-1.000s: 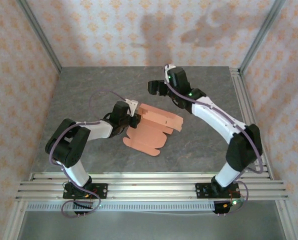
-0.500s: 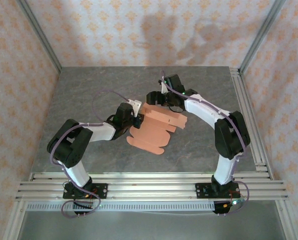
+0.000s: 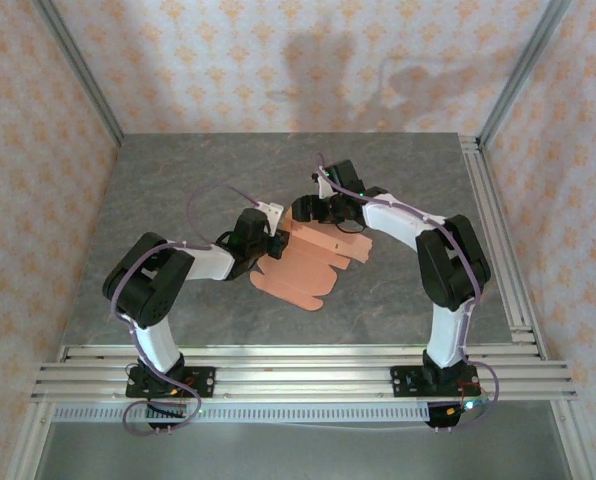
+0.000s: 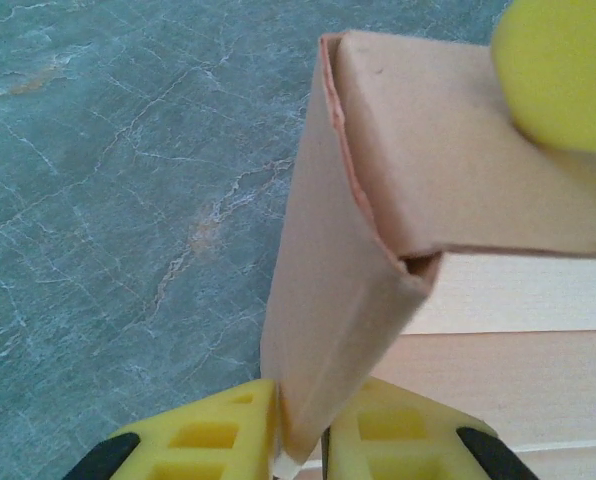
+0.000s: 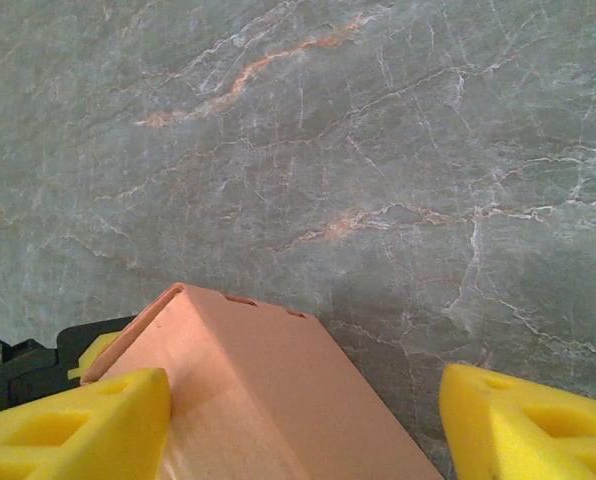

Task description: Fold the paper box

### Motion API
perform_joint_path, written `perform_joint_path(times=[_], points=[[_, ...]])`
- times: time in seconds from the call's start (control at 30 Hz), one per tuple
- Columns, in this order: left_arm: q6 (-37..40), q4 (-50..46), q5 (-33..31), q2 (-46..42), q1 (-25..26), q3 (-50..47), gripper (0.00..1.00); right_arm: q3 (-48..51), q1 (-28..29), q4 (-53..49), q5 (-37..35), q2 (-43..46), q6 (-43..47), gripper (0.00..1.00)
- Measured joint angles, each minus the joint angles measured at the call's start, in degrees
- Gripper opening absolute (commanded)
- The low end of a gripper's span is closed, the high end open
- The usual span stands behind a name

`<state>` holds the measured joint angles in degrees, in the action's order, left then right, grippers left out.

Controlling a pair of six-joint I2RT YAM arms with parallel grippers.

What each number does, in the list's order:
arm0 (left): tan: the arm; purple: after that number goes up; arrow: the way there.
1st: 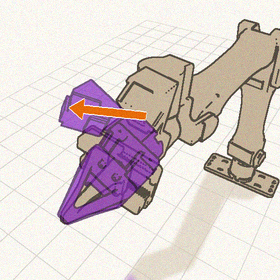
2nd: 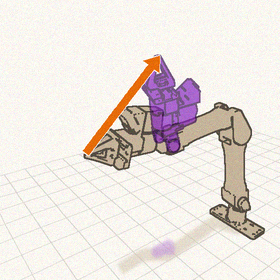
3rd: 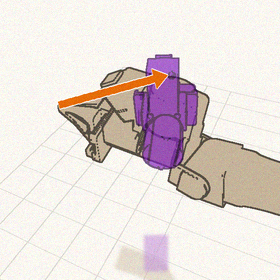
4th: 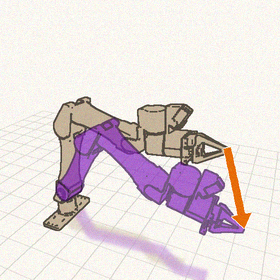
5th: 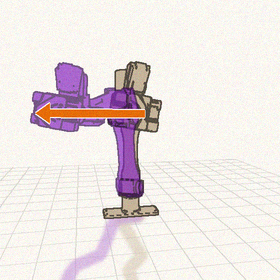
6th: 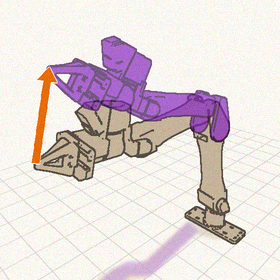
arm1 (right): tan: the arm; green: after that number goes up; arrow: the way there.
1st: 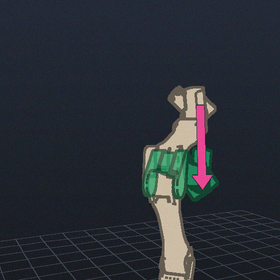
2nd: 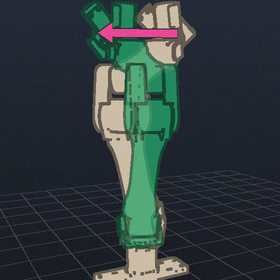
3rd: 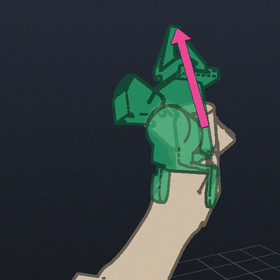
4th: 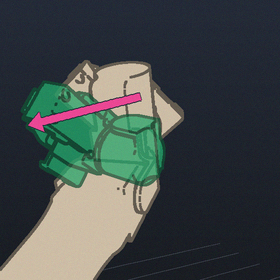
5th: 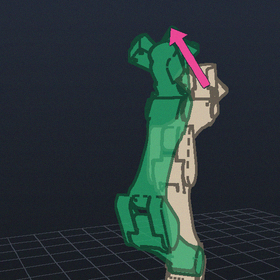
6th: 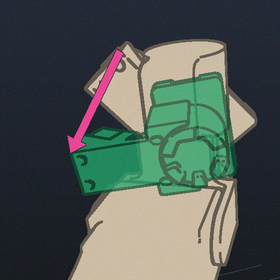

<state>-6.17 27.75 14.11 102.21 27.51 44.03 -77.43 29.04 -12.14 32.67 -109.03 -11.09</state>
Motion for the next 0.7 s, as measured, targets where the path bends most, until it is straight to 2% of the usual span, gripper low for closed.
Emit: perform_joint_path(times=[0.2,0.7], points=[[-0.81,0.02,-0.17,0.11,0.00,0.00,0.29,0.63,0.00,1.25,0.39,0.00,0.42,0.67],[-2.10,2.73,-2.62,2.49,0.00,0.07,0.32,1.68,0.00,1.95,2.89,0.00,1.11,0.65]])
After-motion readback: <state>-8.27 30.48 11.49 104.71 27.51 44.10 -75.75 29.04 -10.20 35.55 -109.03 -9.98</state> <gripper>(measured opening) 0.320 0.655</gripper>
